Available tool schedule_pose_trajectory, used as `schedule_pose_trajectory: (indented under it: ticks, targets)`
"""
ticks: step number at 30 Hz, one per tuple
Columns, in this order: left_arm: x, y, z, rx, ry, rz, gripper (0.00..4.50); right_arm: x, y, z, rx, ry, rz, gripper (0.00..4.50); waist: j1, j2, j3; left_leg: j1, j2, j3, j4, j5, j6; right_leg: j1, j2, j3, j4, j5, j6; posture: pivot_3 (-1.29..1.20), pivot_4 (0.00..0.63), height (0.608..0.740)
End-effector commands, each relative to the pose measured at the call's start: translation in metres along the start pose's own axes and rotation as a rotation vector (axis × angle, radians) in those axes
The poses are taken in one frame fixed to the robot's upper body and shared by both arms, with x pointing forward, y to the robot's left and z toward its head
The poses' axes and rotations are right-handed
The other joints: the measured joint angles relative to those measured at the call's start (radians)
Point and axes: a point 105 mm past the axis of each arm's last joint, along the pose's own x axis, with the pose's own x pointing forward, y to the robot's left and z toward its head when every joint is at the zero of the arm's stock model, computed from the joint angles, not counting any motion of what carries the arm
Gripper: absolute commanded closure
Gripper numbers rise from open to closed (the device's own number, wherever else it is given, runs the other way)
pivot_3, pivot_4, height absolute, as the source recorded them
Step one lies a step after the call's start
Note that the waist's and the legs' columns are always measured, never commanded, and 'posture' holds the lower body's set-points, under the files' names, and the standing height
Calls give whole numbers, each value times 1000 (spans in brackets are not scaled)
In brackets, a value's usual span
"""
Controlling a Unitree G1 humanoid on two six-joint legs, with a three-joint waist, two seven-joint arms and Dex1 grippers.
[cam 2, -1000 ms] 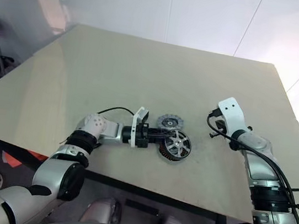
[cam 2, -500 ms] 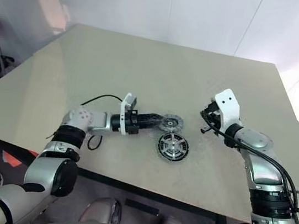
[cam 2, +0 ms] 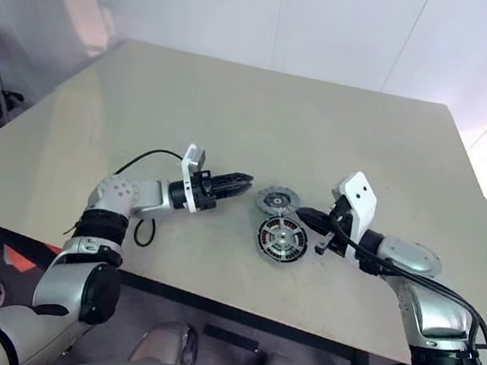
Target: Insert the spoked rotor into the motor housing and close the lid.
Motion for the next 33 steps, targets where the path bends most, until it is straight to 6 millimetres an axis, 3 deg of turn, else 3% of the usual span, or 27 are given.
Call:
schedule_pose_trajectory:
  ticks: [1, 2, 6, 14, 17, 18, 20, 22, 25, 26, 28, 33]
  targets:
    - [-1, -10, 10, 50, -43, -27, 3089, 11, -5, -37, 30, 122, -46, 4500, -1, 0, 0, 0, 0, 0, 0, 0, 0, 0, 0, 0, 0, 0, 0, 0, 0, 740]
    - [-1, -9, 11, 54, -52, -21, 3089, 11, -8, -42, 13, 146, -62, 4500, -1, 1, -1, 0, 0, 0, 0, 0, 0, 0, 0, 0, 0, 0, 0, 0, 0, 740]
    - [-7, -6, 18, 52, -100, -10, 3089, 9, -8, -21, 9, 71, -50, 4500, -2, 0, -1, 5, 0, 0, 0, 0, 0, 5, 0, 0, -1, 0, 0, 0, 0, 740]
    - [-7, 3, 15, 55, -105, 17, 3089, -2, -12, 34, -131, -80, -33, 4500, 0, 0, -1, 3, -1, 0, -1, 0, 0, 4, 0, 1, -1, 0, 1, 0, 0, 740]
    - [-6, 3, 15, 58, -108, 16, 3089, -9, -15, 54, -275, -55, -26, 4500, 0, 0, -1, 1, 0, 0, -1, 0, 0, 1, 0, 0, 0, 0, 1, 0, 0, 740]
    - [-5, 3, 15, 60, -109, 16, 3089, -12, -16, 55, -334, -10, -11, 4500, 0, 0, -1, 1, 0, 0, -1, 0, 0, 0, 0, 0, -1, 0, 1, 0, 0, 740]
    - [-4, 3, 16, 66, -111, 15, 3059, -24, -19, 38, -497, 184, 63, 4308, 3, 0, -1, -1, -1, 0, -1, 0, 0, 0, 0, 0, -1, 0, 1, 0, 0, 740]
    - [-4, 4, 17, 75, -110, 16, 3048, -38, -40, 21, -655, 387, 55, 3823, 5, -1, 0, 0, -1, 0, 0, -1, 1, 1, 0, 0, -2, -1, 2, 0, 0, 740]
    - [-5, 3, 22, 86, -130, 16, 3048, -50, -63, 22, -844, 523, 40, 2836, 1, -1, 0, 0, -1, 0, 0, -1, 1, 2, 0, 0, -2, -1, 2, 0, 0, 740]
    - [-7, 4, 24, 88, -143, 17, 3048, -51, -59, 27, -891, 529, 82, 2546, -1, -1, 0, 0, -1, 0, 0, -1, 1, 1, 0, 0, -2, -1, 2, 0, 0, 740]
    - [-8, 4, 26, 91, -155, 18, 3048, -51, -55, 31, -938, 531, 134, 2546, -5, -1, 0, -1, -1, 0, 0, -1, 1, -1, 0, 0, -1, -1, 2, 0, 0, 740]
    - [-11, 10, 25, 89, -170, 38, 3048, -44, -19, 30, -1089, 521, 374, 2546, -3, -1, 0, -3, 0, 0, 0, 1, 5, -2, 0, 0, 0, -1, 2, 0, 0, 740]
